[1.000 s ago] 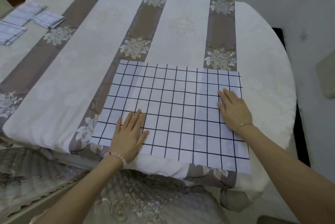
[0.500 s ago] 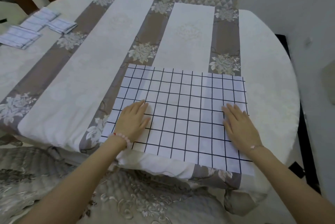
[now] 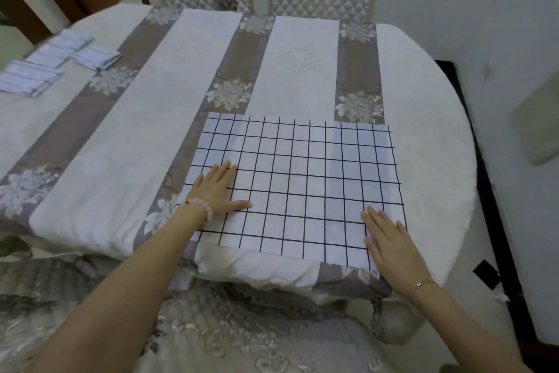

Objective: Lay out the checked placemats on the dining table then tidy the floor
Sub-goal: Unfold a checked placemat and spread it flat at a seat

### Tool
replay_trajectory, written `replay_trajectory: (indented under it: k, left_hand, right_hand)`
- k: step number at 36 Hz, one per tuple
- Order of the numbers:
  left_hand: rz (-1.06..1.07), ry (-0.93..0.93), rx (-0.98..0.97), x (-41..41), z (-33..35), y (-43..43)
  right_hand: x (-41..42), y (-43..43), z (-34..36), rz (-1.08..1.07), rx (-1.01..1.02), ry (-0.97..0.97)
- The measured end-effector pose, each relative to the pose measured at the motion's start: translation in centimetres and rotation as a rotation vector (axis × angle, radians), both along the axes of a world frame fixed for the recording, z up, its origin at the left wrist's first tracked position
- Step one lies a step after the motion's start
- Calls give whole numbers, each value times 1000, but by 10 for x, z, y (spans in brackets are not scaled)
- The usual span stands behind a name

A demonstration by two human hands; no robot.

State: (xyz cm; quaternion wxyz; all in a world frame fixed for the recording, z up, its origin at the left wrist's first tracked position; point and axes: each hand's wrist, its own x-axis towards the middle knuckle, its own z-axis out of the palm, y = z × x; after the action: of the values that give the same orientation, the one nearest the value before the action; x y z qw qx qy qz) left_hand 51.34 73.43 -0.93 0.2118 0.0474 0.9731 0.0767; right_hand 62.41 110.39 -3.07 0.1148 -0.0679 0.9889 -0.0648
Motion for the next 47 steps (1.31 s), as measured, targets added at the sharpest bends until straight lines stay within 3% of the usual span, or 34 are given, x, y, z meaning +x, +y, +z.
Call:
replay_trajectory:
  k: [7,15,24,31,37,40,43,45,47]
  left_hand:
    - [-28,66,13,4,20,2]
    - [49,272,217,64,68,5]
    - [500,456,768,210,129,18]
    - [659,625,778,338,130,36]
    - [1018,866,724,451,110,37]
    - [1276,780,821,515,72,36]
    - [1534,699,876,575,24,42]
    - [1701,629,914,610,-6,50]
    - [1853,496,958,647,-37,56]
  right_hand:
    - [-1,1,11,5,-132,-20]
    - [9,-1,48,-98,-298,-19]
    - [64,-1,74,-157,-488,-61]
    - [105,-31,100,-21,-602,-85]
    - [139,-104,135,192,-679,-151]
    - [173,-157,149,370,-656,-199]
    - [207,-207,157,528,-594,-27]
    - [229,-236,158,612,-660,55]
    - [253,-264,150,688,-725,-13]
